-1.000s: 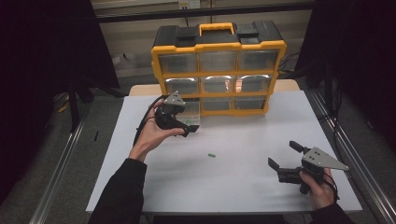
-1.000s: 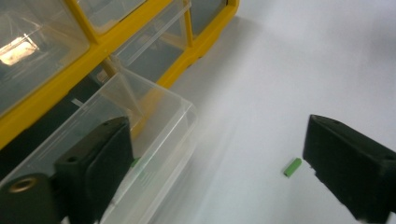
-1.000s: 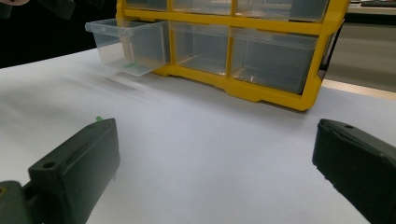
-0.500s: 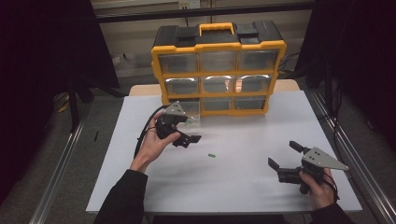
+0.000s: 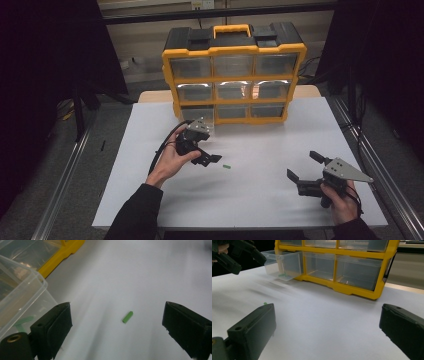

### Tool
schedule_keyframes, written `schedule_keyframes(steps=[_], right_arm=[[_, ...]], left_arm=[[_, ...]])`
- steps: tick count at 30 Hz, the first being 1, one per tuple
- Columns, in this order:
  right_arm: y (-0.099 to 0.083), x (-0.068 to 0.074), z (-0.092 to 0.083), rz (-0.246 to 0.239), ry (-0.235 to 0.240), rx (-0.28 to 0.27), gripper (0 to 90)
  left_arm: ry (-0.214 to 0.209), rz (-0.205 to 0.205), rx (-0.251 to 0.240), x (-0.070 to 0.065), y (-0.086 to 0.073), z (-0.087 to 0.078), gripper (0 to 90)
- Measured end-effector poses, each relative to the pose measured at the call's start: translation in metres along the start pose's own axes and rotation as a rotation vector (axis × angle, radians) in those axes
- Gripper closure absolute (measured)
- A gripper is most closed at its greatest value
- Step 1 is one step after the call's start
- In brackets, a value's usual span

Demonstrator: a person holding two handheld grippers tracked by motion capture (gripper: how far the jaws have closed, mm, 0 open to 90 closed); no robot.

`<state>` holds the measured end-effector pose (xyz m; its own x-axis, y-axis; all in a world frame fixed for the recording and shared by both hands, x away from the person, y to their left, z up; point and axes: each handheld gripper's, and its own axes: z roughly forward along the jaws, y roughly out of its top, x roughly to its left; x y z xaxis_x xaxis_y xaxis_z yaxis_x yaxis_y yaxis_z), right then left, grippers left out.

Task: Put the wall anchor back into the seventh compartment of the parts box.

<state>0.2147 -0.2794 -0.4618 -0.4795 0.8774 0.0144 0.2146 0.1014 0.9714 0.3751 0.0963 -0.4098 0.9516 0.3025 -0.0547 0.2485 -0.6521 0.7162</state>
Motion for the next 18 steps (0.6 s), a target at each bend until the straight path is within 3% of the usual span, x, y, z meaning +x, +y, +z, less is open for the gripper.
schedule_keyframes(steps=[6,7,11,14,15,17,18], right_arm=[[0.0,0.0,0.0,-0.001,0.0,0.0,0.6],[0.0,0.0,0.0,0.0,0.0,-0.001,0.6],[0.0,0.0,0.0,0.0,-0.001,0.0,0.6],[0.0,0.0,0.0,0.002,0.0,0.001,0.6],[0.0,0.0,0.0,0.002,0.001,0.001,0.6],[0.0,0.0,0.0,0.002,0.0,0.002,0.6],[0.0,0.0,0.0,0.003,0.0,0.003,0.6]], left_arm=[[-0.026,0.026,0.04,-0.003,-0.002,0.009,6.8],[-0.032,0.041,0.062,-0.004,-0.002,0.011,6.9],[-0.05,0.072,0.074,-0.004,-0.003,0.019,6.3],[-0.072,0.071,0.111,-0.003,-0.003,0.025,5.0],[-0.055,0.063,0.102,-0.004,-0.005,0.029,5.1],[-0.084,0.08,0.142,-0.003,-0.004,0.03,5.6],[-0.064,0.076,0.127,-0.006,-0.005,0.033,6.1]])
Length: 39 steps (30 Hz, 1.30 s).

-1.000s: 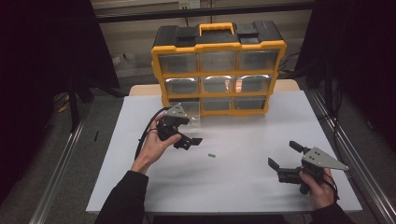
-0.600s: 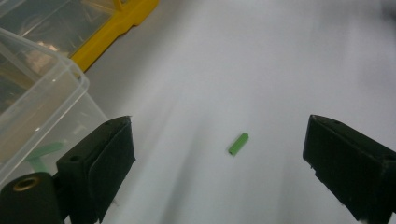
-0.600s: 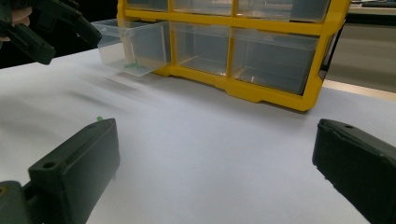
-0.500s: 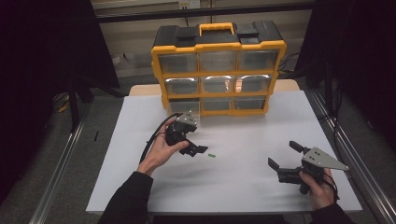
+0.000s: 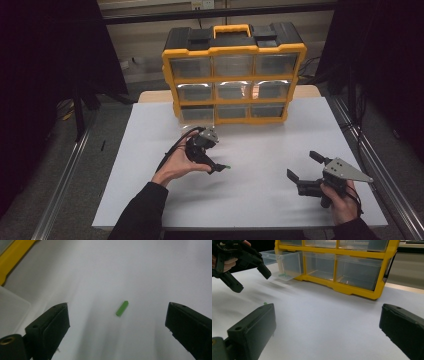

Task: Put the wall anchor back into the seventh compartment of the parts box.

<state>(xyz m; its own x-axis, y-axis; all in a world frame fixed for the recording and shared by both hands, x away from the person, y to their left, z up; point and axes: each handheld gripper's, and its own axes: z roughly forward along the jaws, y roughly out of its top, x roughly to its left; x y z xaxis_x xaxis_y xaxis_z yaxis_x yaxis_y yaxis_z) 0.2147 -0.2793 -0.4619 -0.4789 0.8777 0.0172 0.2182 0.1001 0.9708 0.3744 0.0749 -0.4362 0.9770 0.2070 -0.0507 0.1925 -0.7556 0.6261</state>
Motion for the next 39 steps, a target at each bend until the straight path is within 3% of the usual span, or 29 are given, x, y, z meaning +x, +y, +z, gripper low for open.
schedule_keyframes(steps=[1,4,5,6,8,10,11,18,24,26,27,28,39], right_arm=[[0.0,0.0,0.0,0.0,0.0,0.0,0.5],[0.0,0.0,0.0,-0.001,0.001,0.0,0.5],[0.0,0.0,0.0,0.0,0.002,0.001,0.6],[0.0,0.0,0.0,-0.001,0.002,0.001,0.6],[0.0,0.0,0.0,-0.001,0.002,0.002,0.6],[0.0,0.0,0.0,-0.001,0.002,0.001,0.6],[0.0,0.0,0.0,0.0,0.001,0.001,0.5],[0.0,0.0,0.0,-0.002,0.003,0.002,0.5],[0.0,0.0,0.0,-0.002,0.004,0.003,0.6],[0.0,0.0,0.0,-0.002,0.005,0.005,0.5],[0.0,0.0,0.0,-0.002,0.005,0.005,0.6],[0.0,0.0,0.0,-0.002,0.005,0.002,0.5],[0.0,0.0,0.0,-0.005,0.007,0.003,0.6]], left_arm=[[-0.024,0.007,0.02,0.001,0.001,0.0,6.7],[-0.02,0.005,0.035,0.001,0.003,0.005,9.8],[-0.041,0.008,0.052,0.002,0.004,0.005,12.8],[-0.017,0.012,0.043,0.001,0.005,0.009,15.1],[-0.025,0.015,0.048,0.001,0.006,0.011,17.9],[-0.067,0.03,0.08,0.003,0.008,0.013,23.9],[-0.046,0.031,0.071,0.003,0.008,0.015,27.7],[-0.088,0.03,0.109,0.006,0.007,0.027,44.0],[-0.09,0.037,0.128,0.008,0.009,0.031,54.7],[-0.089,0.037,0.132,0.008,0.011,0.032,56.6],[-0.099,0.06,0.149,0.009,0.012,0.032,58.0],[-0.093,0.044,0.137,0.007,0.012,0.034,59.3],[-0.104,0.059,0.167,0.006,0.013,0.04,68.3]])
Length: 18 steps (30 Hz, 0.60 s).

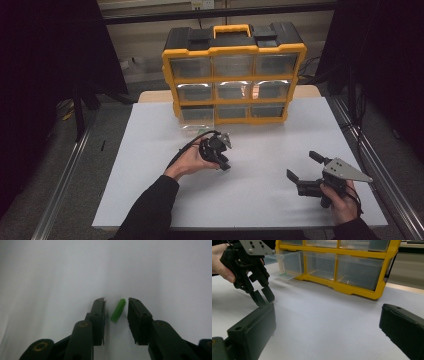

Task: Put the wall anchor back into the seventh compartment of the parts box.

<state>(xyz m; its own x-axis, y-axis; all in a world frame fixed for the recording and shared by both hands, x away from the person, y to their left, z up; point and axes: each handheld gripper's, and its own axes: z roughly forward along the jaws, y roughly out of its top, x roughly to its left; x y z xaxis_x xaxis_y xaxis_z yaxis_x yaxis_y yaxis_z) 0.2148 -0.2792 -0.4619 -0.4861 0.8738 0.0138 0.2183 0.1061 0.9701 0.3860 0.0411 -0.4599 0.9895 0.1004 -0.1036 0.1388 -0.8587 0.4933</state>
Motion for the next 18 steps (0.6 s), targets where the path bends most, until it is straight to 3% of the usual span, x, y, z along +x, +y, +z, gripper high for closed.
schedule_keyframes(steps=[4,7,9,18], right_arm=[[0.0,0.0,0.0,0.001,0.0,0.0,0.6],[-0.0001,-0.0001,0.0001,0.0,0.0,0.0,0.6],[-0.0001,-0.0002,0.0003,-0.001,0.001,-0.001,0.6],[-0.0002,0.0,0.0007,0.0,0.001,-0.002,0.6]], left_arm=[[0.007,0.01,0.022,-0.0002,0.0029,0.0004,72.9],[0.005,0.048,0.054,0.0011,0.0054,-0.0006,74.4],[0.005,0.022,0.03,-0.0013,0.0055,0.0018,75.6],[-0.01,0.026,0.03,-0.0009,0.0067,0.0028,82.9]])
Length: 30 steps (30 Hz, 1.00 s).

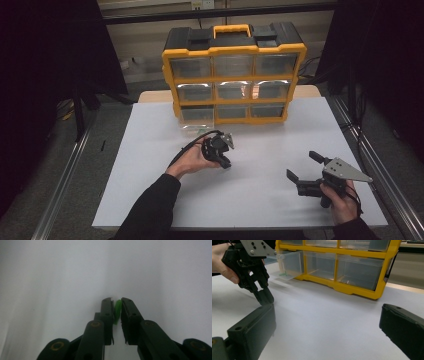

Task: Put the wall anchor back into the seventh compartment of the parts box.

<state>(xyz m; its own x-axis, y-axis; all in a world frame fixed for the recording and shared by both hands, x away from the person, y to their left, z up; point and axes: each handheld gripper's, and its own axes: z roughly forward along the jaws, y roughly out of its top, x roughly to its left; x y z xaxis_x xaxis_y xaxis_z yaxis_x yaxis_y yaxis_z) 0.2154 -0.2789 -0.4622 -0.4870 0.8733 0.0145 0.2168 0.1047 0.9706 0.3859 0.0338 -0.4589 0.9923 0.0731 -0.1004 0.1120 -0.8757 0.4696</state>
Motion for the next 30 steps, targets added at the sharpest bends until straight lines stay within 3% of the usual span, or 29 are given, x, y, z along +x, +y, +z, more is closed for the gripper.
schedule_keyframes(steps=[7,15,28,30], right_arm=[[0.0,0.0,0.0,-0.001,0.0,0.001,0.6],[0.0,0.0,0.0,0.0,0.0,0.0,0.5],[0.0,0.0,-0.001,0.003,-0.003,0.002,0.6],[0.0,0.0,-0.001,0.003,-0.005,0.0,0.5]], left_arm=[[-0.011,-0.007,-0.002,0.002,-0.001,-0.001,84.5],[-0.02,-0.044,-0.029,0.003,-0.003,-0.001,84.8],[0.007,-0.084,-0.104,0.005,-0.008,-0.012,84.8],[0.02,-0.075,-0.105,0.006,-0.009,-0.015,84.8]])
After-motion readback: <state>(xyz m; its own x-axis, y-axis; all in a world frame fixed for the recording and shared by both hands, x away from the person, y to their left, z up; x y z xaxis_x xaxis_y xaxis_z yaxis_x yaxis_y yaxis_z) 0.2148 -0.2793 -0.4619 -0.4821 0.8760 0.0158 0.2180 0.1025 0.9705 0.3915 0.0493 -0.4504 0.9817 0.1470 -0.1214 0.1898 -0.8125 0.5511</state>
